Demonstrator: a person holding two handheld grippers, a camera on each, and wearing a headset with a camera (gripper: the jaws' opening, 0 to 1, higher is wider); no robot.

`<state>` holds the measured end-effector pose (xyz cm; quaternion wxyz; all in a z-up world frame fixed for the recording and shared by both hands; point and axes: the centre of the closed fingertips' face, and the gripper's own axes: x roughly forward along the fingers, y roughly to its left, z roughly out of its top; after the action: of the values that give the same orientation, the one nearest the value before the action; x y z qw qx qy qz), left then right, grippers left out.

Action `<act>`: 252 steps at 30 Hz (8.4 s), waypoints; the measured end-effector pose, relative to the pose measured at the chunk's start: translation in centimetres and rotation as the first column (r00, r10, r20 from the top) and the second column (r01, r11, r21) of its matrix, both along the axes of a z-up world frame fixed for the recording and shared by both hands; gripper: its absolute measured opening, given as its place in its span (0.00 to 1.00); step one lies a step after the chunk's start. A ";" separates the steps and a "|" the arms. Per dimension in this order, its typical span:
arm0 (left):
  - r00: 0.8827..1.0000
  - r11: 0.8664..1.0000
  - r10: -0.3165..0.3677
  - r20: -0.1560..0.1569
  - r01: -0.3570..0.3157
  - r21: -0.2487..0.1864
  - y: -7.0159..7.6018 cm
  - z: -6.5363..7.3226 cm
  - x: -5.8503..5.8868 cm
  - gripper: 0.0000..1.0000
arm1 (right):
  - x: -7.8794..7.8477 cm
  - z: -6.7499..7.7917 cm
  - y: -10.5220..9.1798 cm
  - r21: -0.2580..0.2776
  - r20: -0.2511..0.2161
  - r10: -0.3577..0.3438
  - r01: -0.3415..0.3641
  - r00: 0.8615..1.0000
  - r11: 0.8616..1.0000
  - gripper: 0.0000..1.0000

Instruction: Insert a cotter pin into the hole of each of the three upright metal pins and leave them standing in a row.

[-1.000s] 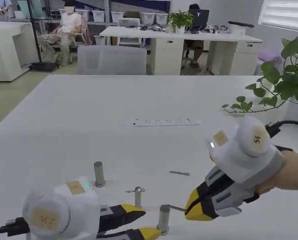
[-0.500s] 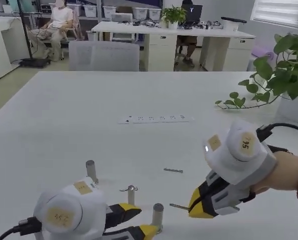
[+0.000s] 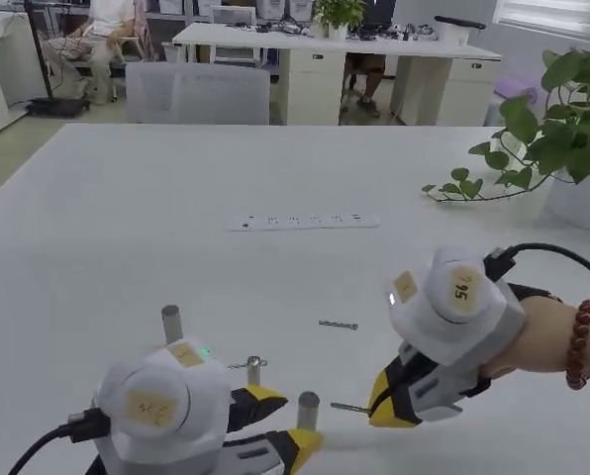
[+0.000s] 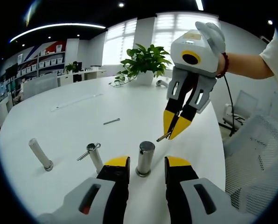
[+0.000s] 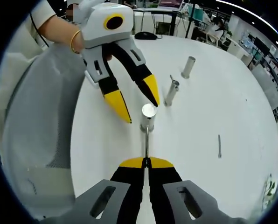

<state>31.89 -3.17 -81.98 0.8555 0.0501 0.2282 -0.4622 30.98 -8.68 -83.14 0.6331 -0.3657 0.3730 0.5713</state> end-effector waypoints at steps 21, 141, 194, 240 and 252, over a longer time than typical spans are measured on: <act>1.000 1.000 -0.007 -0.002 0.008 0.017 -0.7 -1.1 0.7 0.14 | 0.4 -0.2 1.0 -0.013 0.001 0.029 -0.029 1.000 0.999 0.04; 0.999 0.999 0.022 -0.045 -0.023 -0.028 -0.9 -1.9 0.8 0.13 | 0.5 1.1 3.7 0.127 0.009 -0.054 0.052 0.999 0.991 0.05; 0.997 0.998 0.061 -0.047 -0.060 0.018 4.3 -0.5 -0.5 0.36 | 1.1 1.2 6.5 0.322 -0.074 -0.266 0.275 0.961 0.906 0.25; 0.982 0.982 0.185 0.028 -0.183 -0.047 7.3 3.8 -2.7 0.58 | 2.5 1.4 6.5 0.327 -0.015 -0.182 0.176 0.983 0.928 0.14; 0.982 0.981 0.189 0.023 -0.187 -0.055 7.3 3.6 -2.8 0.61 | 4.3 1.5 6.4 0.306 0.011 -0.160 0.149 0.987 0.940 0.14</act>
<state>29.09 4.16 -78.38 0.8995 0.0124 0.2074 -0.3844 35.25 -2.28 -81.64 0.7314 -0.2436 0.2968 0.5636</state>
